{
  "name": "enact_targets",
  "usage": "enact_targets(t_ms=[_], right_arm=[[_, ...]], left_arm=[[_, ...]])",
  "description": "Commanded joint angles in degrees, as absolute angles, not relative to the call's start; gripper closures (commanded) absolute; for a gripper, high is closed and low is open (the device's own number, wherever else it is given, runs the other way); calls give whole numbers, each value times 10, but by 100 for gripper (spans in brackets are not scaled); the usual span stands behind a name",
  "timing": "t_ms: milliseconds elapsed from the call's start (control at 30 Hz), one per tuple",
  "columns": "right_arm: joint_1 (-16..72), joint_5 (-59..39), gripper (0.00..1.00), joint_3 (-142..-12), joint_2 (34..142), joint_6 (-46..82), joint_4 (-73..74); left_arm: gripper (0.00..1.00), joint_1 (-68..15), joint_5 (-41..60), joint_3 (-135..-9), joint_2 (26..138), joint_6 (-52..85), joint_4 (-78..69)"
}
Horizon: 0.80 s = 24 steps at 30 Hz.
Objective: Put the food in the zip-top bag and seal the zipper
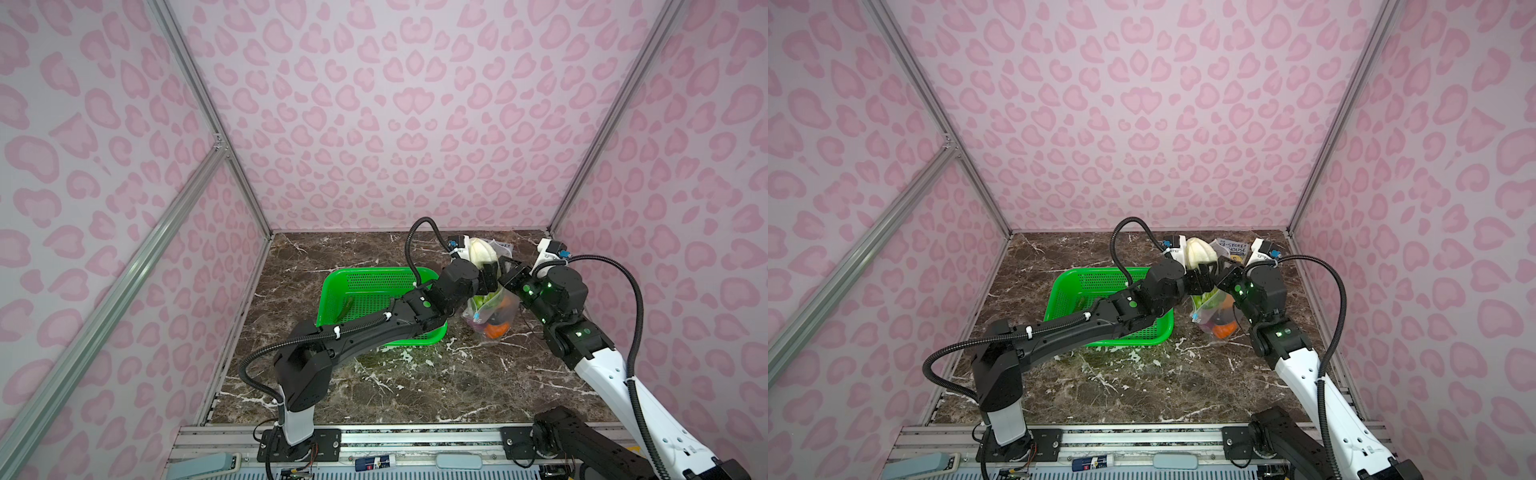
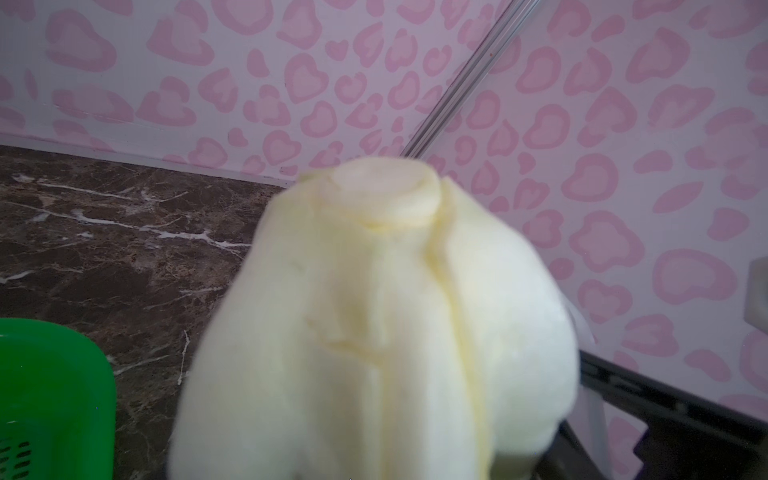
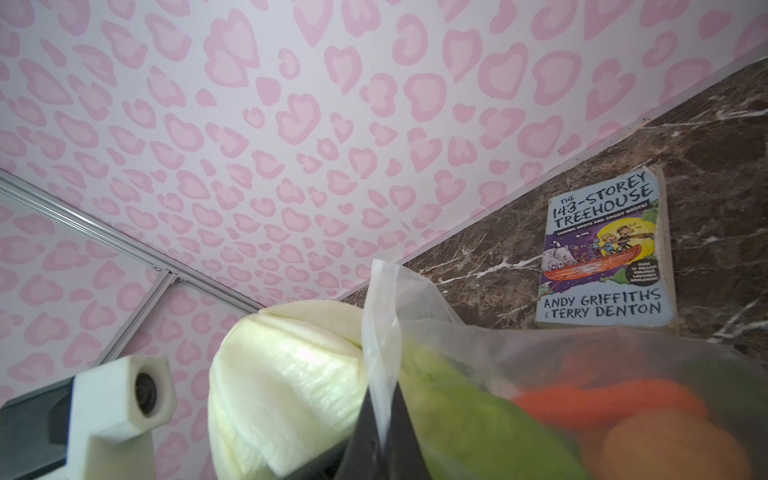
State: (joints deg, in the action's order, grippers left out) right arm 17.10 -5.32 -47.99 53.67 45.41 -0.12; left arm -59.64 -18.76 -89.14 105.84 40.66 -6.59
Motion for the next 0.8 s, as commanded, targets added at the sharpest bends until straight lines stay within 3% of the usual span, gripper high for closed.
enact_targets(t_ms=[0, 200, 767], right_arm=[[170, -67, 100, -478, 538, 445, 22], [160, -81, 100, -478, 542, 441, 25], [124, -126, 100, -475, 540, 430, 19]], left_arm=[[16, -593, -156, -900, 1060, 415, -70], [1, -585, -96, -914, 1056, 382, -59], [2, -540, 1, -903, 986, 373, -26]])
